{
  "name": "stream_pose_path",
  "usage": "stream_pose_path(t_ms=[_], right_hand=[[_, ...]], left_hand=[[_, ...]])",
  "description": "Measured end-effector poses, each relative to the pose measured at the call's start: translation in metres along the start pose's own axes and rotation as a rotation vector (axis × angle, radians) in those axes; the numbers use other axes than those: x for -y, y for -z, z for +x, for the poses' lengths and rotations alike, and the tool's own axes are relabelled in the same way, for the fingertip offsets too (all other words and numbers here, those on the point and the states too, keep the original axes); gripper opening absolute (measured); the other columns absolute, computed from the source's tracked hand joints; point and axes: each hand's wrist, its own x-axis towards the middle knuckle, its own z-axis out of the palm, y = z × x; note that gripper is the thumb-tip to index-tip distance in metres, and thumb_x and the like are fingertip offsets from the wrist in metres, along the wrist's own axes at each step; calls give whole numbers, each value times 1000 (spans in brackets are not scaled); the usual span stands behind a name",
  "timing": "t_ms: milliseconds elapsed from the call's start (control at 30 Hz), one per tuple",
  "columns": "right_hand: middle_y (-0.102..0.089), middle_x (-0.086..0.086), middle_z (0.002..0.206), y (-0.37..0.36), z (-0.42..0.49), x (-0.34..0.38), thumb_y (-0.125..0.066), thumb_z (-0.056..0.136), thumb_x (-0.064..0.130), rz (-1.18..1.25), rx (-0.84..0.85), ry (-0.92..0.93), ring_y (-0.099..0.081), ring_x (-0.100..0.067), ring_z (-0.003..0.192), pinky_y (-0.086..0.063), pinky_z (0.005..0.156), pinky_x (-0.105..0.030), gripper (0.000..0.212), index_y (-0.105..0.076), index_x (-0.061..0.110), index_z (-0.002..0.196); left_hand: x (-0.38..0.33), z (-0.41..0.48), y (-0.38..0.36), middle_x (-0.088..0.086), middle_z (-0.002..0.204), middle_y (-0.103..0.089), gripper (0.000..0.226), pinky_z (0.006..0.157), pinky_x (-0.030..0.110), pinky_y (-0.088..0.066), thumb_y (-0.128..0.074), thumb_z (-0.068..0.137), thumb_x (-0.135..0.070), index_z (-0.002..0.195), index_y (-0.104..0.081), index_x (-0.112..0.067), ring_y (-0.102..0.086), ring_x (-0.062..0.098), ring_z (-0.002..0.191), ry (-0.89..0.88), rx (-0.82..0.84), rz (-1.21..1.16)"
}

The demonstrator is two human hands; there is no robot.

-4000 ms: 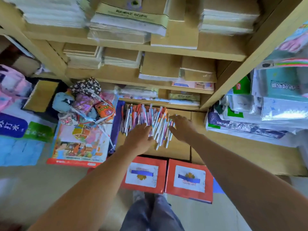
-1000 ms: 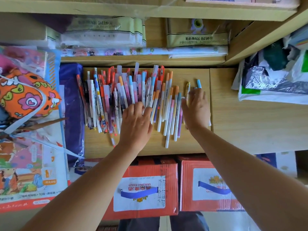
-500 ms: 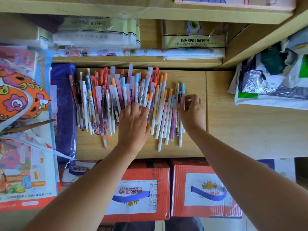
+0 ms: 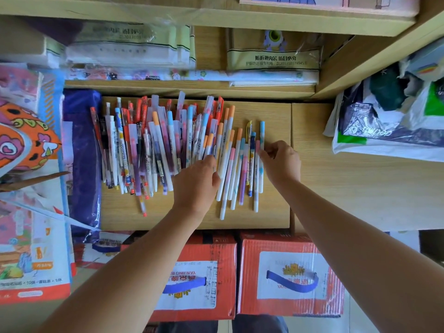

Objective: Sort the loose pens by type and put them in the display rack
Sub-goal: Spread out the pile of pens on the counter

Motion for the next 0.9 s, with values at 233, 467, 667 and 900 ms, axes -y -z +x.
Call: stream_pose_path(t_ms=[233, 467, 667, 900], right_hand=[[-65, 2, 89, 9, -8, -12, -66, 85, 39, -129, 41, 101, -61, -13, 73, -49, 57, -24, 32, -61, 12, 101], [-56, -1, 72, 19, -7, -11, -59, 86, 26, 68, 94, 48, -49, -14, 60, -42, 53, -25, 17, -55, 11, 91], [-60, 3, 74, 8, -18, -14, -63, 89, 35, 71, 136, 116, -55, -12, 61, -48, 53, -27, 24, -55, 14, 95], [-60, 0, 76, 9, -14, -24, -63, 89, 27, 54, 107, 57, -57, -17, 67, -49, 55, -27, 18, -54, 12, 94]], left_hand=[[-10, 1, -3, -7, 65, -59, 11, 48, 24, -43, -56, 94, -26, 100, -59, -18, -57, 12, 56, 86, 9, -26], [-22, 2, -4, -13, 64, -47, 17, 44, 17, -19, -57, 93, -36, 96, -55, -20, -47, 7, 57, 102, -9, 7], [-23, -2, -13, -12, 60, -41, 19, 45, 23, -27, -60, 92, -32, 90, -48, -18, -46, 11, 53, 128, 2, -25], [-25, -4, -16, -12, 65, -46, 16, 50, 25, -36, -61, 91, -29, 87, -52, -17, -53, 12, 56, 102, -33, -89]])
